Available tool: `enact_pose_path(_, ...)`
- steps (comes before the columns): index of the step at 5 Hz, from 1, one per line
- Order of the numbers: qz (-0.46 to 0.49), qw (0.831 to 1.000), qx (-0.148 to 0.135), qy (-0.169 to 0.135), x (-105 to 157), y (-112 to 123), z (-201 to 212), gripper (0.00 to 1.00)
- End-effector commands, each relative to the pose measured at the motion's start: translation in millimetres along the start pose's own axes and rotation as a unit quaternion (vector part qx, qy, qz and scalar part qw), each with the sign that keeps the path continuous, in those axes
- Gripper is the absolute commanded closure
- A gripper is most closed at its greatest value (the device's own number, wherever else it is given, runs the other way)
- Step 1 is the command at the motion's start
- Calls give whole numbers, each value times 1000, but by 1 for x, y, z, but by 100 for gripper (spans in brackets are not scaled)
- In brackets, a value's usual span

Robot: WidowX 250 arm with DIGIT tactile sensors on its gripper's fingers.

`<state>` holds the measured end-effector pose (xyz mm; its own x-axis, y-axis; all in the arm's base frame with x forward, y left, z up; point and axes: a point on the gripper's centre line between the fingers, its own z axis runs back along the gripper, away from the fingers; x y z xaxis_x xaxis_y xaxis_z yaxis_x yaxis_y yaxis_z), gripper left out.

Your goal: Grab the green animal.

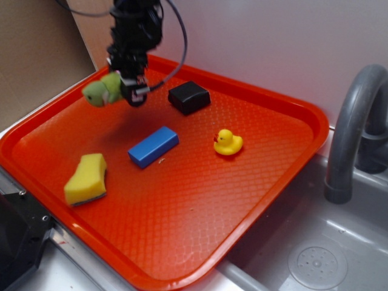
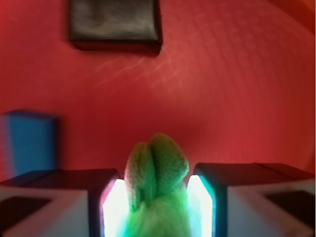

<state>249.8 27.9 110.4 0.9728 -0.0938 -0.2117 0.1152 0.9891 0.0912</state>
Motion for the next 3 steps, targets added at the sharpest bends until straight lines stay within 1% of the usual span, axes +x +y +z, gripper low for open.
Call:
enact_pose_path(1,151,985,-62,-47,-70,28,103,100)
enact_pose_path(2,140,983,-98,-72,-77,35,115,100)
enact_pose_path(3,122,983,-95,-96,-79,31,113,100)
